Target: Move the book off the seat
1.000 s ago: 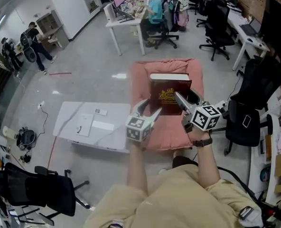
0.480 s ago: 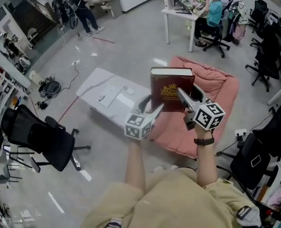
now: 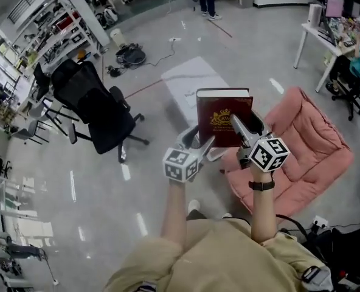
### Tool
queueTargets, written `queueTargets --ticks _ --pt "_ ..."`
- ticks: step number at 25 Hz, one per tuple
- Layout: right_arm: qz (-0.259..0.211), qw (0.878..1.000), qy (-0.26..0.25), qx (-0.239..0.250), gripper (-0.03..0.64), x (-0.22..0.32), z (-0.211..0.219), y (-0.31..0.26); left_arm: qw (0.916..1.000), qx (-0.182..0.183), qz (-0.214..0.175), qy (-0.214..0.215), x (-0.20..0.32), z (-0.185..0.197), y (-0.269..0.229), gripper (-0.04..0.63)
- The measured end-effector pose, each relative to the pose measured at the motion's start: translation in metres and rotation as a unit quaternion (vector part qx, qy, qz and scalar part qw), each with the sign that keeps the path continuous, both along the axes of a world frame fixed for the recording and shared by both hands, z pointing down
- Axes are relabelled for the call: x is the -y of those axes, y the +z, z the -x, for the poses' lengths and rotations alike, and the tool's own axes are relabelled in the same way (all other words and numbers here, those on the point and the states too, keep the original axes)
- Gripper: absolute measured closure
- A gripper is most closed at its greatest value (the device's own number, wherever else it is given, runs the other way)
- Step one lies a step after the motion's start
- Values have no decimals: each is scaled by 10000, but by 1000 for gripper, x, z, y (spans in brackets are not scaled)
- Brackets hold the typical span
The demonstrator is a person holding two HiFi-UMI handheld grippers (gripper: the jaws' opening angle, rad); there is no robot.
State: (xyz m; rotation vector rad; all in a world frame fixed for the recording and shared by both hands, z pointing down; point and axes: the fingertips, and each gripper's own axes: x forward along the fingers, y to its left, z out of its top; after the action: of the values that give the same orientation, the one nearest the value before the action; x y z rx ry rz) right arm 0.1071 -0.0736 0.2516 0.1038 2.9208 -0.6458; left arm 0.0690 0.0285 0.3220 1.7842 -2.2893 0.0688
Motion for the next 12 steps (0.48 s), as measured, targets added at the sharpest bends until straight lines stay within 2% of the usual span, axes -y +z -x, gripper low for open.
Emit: queueTargets --ticks 3,7,12 --pt "31 9982 -589 129 339 -23 27 4 9987 123 -50 -493 -27 18 2 334" --pt "34 9935 -1117 206 337 -60 83 43 9944 213 -39 -1036 -67 63 42 336" --pt "-94 9875 -1554 253 337 -126 145 53 9889 365 -164 -1434 -132 118 53 336"
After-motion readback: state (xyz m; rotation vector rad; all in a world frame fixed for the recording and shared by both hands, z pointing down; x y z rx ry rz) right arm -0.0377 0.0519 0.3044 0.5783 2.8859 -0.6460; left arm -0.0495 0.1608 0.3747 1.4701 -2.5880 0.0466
